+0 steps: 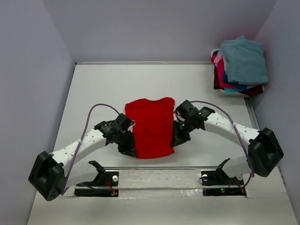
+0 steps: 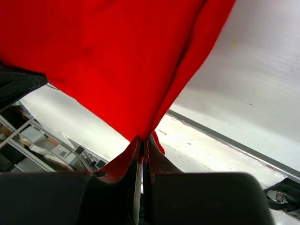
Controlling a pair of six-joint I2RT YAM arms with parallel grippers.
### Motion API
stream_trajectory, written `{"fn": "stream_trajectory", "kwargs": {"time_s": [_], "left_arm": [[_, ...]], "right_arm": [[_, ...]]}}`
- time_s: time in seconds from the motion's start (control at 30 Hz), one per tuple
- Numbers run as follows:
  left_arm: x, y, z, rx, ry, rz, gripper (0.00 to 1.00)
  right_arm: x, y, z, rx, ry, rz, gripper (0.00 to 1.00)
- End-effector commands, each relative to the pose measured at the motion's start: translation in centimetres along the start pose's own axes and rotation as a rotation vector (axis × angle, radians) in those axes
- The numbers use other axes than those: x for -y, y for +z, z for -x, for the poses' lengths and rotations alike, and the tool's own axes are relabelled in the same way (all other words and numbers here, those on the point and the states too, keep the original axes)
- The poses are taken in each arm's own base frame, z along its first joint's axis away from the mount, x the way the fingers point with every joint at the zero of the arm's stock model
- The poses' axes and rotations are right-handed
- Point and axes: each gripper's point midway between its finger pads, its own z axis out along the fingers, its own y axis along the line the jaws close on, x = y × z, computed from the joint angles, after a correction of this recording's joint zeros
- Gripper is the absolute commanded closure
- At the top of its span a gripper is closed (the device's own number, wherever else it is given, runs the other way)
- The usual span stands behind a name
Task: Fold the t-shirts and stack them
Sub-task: Fold the tshirt
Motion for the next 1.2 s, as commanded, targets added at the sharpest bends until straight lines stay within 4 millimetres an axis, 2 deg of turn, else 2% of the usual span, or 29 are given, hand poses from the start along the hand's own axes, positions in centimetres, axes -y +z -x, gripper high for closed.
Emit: {"fn": "stream_trajectory", "kwargs": {"time_s": [0.0,0.23,0.37,0.53,0.83,1.1,1.17], "left_arm": [[2.4,-2.8,2.7,0.100,0.027,-0.008,0.94],[5.5,-4.7,7.2,0.212,0.077,0.002,0.94],[6.9,-5.1,9.1,0.242,0.102,0.001,0.94],[7.9,-5.7,11.6,0.288,0.112,0.006,0.94],[7.2,-8.1,17.4,0.386,0.092,0.024,0.94],[6.4,-8.5,20.9,0.423,0.074,0.031,0.94],[6.4,-8.4,21.8,0.427,0.070,0.031,0.94]], "right_arm": [[-2.2,-2.5,1.1,0.071,-0.051,0.012,0.93],[-3.0,-2.4,3.4,0.117,-0.059,-0.015,0.93],[-4.0,-2.6,5.1,0.152,-0.064,-0.022,0.93],[-4.6,-2.9,6.9,0.197,-0.062,-0.058,0.93],[-5.5,-4.3,11.6,0.281,-0.047,-0.054,0.93],[-5.0,-4.6,15.4,0.318,-0.020,-0.060,0.93],[-4.5,-4.1,16.3,0.313,-0.012,-0.069,0.93]]}}
